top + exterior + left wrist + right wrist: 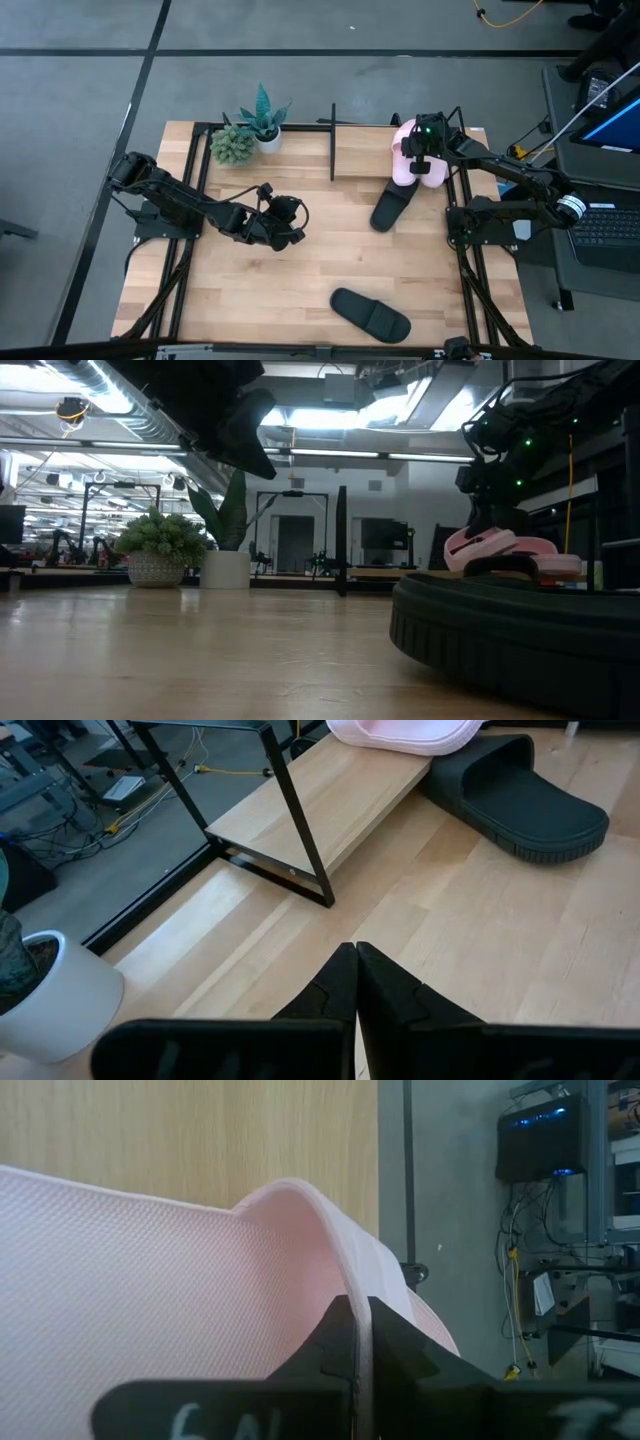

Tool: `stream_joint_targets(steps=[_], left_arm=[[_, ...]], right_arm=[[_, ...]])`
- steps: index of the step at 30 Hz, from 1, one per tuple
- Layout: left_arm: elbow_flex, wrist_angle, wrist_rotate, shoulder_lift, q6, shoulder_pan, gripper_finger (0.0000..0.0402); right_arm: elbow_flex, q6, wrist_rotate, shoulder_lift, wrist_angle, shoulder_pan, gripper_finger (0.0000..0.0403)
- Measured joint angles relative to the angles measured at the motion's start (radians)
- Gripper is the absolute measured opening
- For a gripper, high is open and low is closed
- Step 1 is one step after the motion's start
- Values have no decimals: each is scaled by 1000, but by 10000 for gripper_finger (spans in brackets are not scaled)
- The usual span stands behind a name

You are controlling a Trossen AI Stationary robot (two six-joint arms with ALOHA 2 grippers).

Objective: Pick and place slides into the shelf
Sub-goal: Put the pink slide on the shelf

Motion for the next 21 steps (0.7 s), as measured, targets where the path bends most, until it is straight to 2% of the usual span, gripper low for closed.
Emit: stream_joint_targets(steps=[8, 15, 21], left_arm=[[0, 0, 0, 0, 0, 0, 0], [0, 0, 0, 0, 0, 0, 0], [0, 0, 0, 0, 0, 0, 0]], right_arm=[[0, -1, -32, 0, -5, 0, 26], [0, 2, -40, 0, -6, 0, 14], [0, 32, -46, 0, -6, 0, 63]])
